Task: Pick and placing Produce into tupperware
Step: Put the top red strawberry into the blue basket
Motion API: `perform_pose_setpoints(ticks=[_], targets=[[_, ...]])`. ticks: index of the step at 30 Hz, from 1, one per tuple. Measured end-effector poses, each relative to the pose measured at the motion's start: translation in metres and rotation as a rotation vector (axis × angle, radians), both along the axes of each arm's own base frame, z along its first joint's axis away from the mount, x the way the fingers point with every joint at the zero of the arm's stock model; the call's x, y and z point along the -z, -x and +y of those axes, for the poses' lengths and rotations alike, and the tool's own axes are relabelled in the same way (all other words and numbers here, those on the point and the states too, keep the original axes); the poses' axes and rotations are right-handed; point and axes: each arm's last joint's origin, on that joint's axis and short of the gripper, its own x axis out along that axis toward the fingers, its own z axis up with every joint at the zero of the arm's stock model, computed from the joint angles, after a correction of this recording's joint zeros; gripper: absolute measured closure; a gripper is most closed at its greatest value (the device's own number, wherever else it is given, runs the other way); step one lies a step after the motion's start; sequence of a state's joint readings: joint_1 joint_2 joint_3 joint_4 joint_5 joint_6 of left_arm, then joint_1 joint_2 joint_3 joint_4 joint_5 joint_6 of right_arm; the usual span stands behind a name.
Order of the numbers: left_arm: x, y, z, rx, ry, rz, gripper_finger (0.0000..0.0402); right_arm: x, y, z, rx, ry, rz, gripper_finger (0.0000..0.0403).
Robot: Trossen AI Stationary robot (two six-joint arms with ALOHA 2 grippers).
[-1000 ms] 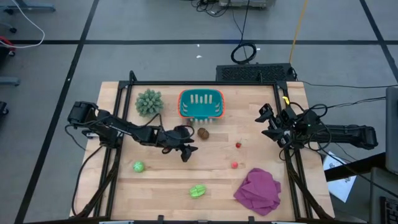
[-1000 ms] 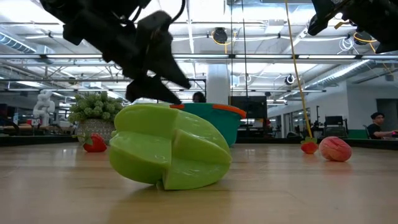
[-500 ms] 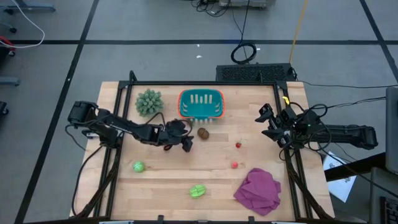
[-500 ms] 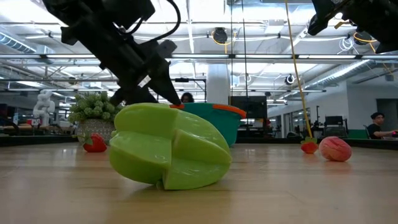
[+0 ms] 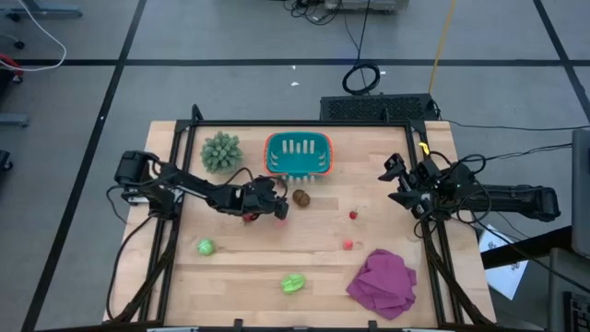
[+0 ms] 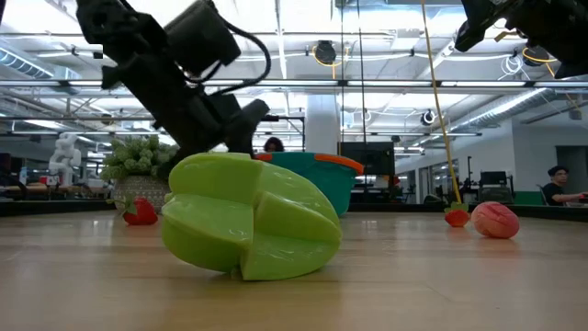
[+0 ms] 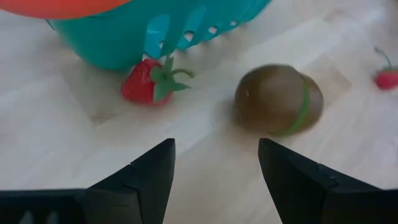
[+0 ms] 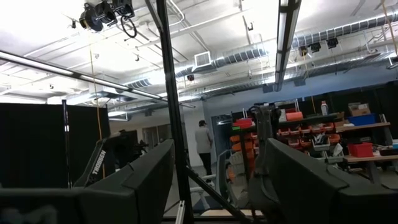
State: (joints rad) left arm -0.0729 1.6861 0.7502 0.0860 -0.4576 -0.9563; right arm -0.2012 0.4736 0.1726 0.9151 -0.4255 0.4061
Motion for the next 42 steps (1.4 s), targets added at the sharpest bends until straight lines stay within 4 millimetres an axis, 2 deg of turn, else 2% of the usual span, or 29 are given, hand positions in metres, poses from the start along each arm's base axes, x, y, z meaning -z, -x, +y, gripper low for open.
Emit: perform_pose_setpoints(ticks=[5, 11, 26, 35, 42], targets=[[0.007, -0.001, 0.009, -0.054, 0.021, 0.012, 0.0167, 0.000, 0.000, 0.000, 0.000, 0.000, -0.001, 0.0161], [0.007, -0.001, 0.013, -0.094, -0.010, 0.004, 0.0167, 0.000, 0.000, 0.000, 0.001, 0.002, -0.001, 0.0161], [0.003, -0.003, 0.014, -0.107, -0.064, -0.027, 0.0167, 0.000, 0.000, 0.000, 0.001, 0.002, -0.001, 0.0161], [0.015, -0.008, 0.016, -0.114, -0.063, -0.036, 0.0167, 0.000, 0.000, 0.000, 0.001, 0.002, -0.001, 0.0161], [0.012, -0.012, 0.017, -0.090, -0.090, -0.066, 0.0167, 0.000, 0.000, 0.000, -0.001, -0.001, 0.000, 0.0161]])
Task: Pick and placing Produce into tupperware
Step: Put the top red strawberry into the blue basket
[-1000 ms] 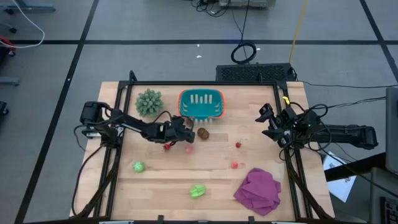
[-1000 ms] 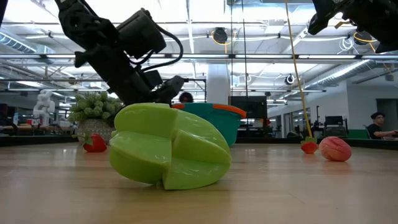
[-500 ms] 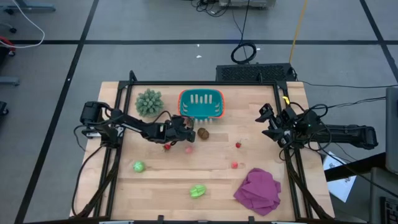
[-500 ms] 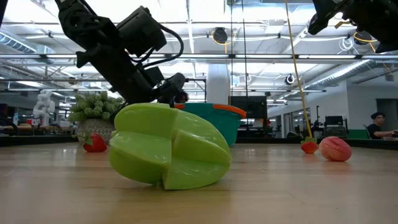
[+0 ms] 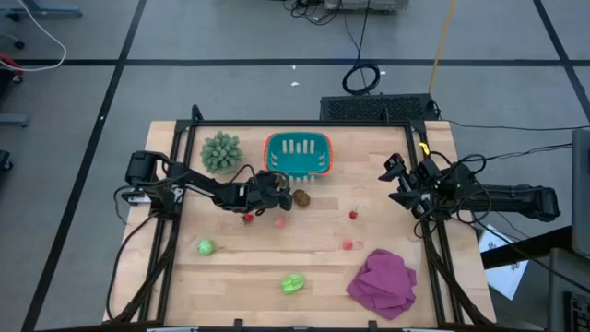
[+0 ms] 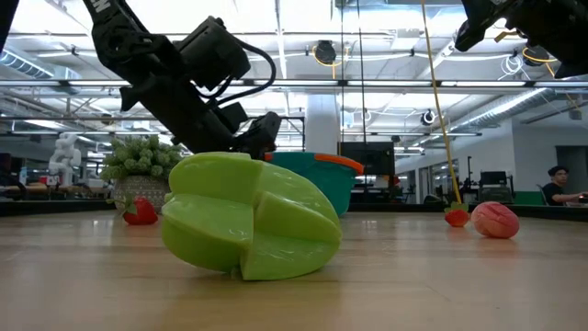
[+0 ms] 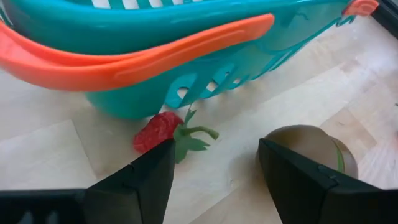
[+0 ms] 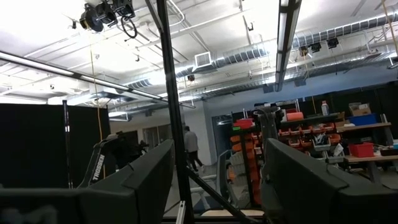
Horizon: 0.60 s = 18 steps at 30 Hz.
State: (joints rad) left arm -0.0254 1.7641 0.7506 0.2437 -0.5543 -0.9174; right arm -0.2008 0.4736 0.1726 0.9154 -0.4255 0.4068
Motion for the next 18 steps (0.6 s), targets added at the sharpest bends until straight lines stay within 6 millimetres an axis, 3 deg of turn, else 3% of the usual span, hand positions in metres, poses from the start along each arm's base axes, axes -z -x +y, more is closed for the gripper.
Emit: perform_pose_setpoints(ticks=[18], targets=[[0.0053, 0.0051, 0.0009, -0.021, 0.049, 0.052, 0.0167, 0.0000, 0.0000, 0.0000, 0.000, 0.000, 0.000, 0.0161]])
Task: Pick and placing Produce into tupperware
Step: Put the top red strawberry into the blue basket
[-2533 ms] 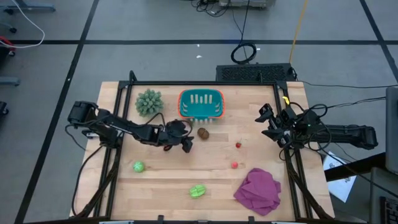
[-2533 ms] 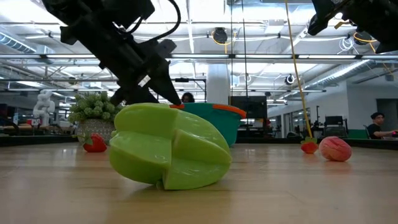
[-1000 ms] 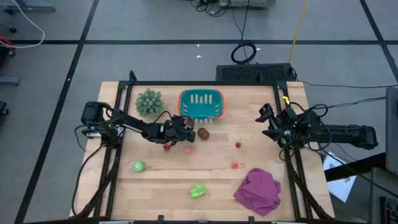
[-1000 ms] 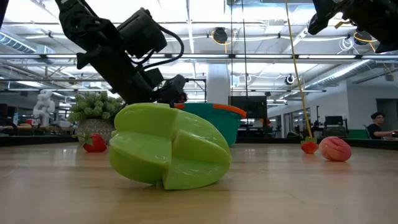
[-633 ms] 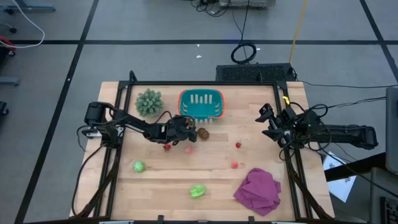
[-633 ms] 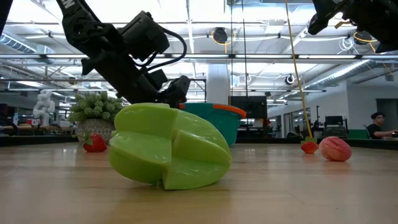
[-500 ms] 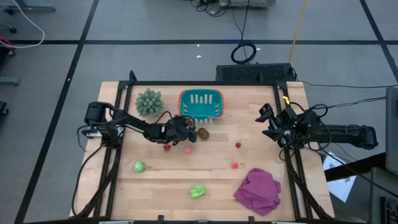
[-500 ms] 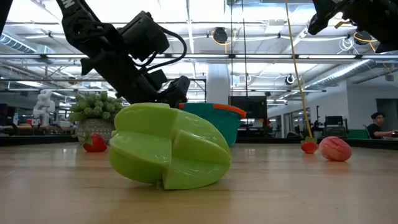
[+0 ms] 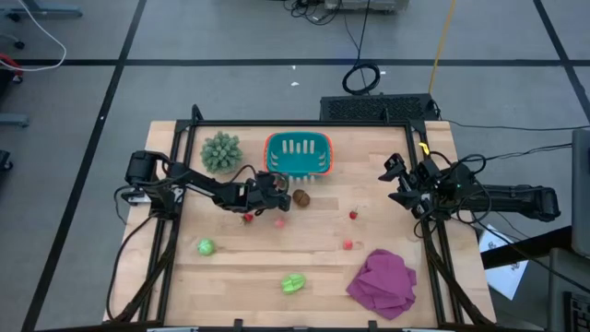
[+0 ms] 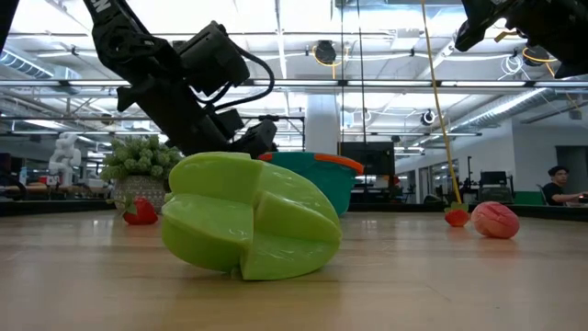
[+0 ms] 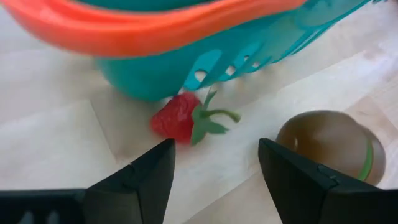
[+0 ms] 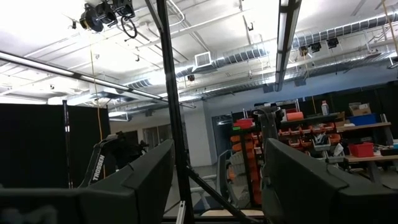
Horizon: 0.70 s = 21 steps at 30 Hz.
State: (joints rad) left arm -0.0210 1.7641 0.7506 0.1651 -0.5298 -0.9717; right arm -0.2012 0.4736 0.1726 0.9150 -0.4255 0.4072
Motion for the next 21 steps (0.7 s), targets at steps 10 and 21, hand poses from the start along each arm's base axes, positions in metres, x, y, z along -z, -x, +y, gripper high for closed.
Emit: perform_pose_setpoints(ticks=[10, 21], targets=[[-0.0004, -0.0001, 0.0005, -0.009, -0.017, -0.001, 0.0167, 0.0000, 0.0000, 0.0000, 0.000, 0.000, 0.000, 0.0161], [-0.0011, -0.0003, 0.0076, -0.036, -0.026, -0.008, 0.0167, 0.0000, 0.0000, 0.0000, 0.000, 0.000, 0.000, 0.0161]])
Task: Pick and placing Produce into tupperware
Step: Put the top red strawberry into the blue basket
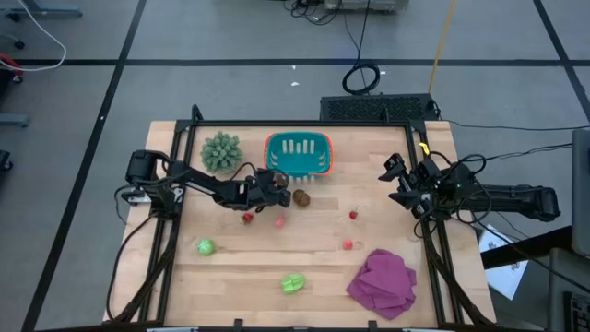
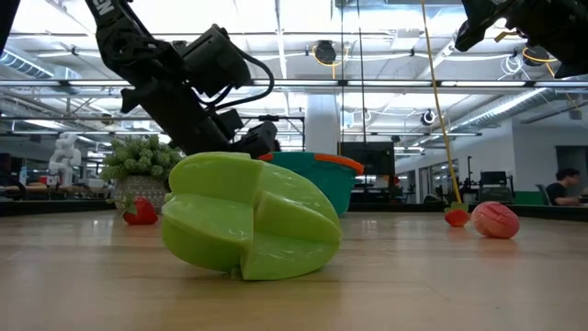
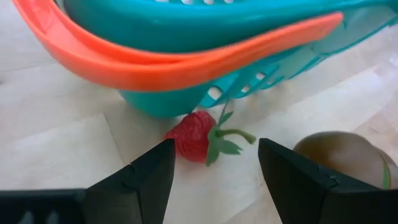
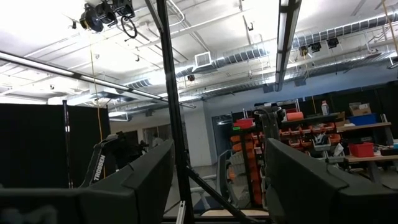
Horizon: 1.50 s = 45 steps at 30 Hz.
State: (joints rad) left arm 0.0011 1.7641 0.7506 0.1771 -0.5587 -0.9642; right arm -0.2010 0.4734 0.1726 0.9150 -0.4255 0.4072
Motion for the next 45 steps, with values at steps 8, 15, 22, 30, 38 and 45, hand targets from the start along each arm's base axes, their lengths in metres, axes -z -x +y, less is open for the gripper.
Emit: perform_pose_setpoints(ticks=[8, 15, 22, 30, 38, 45], targets=[[0.001, -0.001, 0.000, 0.001, 0.001, -0.004, 0.0167, 0.000, 0.000, 0.000, 0.000, 0.000, 0.000, 0.0161], [0.020, -0.007, -0.001, 0.011, 0.016, -0.012, 0.0167, 0.000, 0.000, 0.000, 0.000, 0.000, 0.000, 0.0161], [0.020, -0.017, -0.001, 0.032, 0.013, -0.021, 0.0167, 0.000, 0.000, 0.000, 0.000, 0.000, 0.000, 0.0161], [0.014, -0.023, -0.002, 0.043, 0.024, 0.033, 0.0167, 0.000, 0.000, 0.000, 0.000, 0.000, 0.000, 0.0161], [0.012, -0.025, -0.002, 0.041, 0.022, 0.033, 0.0167, 0.000, 0.000, 0.000, 0.000, 0.000, 0.000, 0.0161], [0.012, -0.025, -0.002, 0.042, 0.019, 0.036, 0.0207, 0.000, 0.000, 0.000, 0.000, 0.000, 0.000, 0.0161]])
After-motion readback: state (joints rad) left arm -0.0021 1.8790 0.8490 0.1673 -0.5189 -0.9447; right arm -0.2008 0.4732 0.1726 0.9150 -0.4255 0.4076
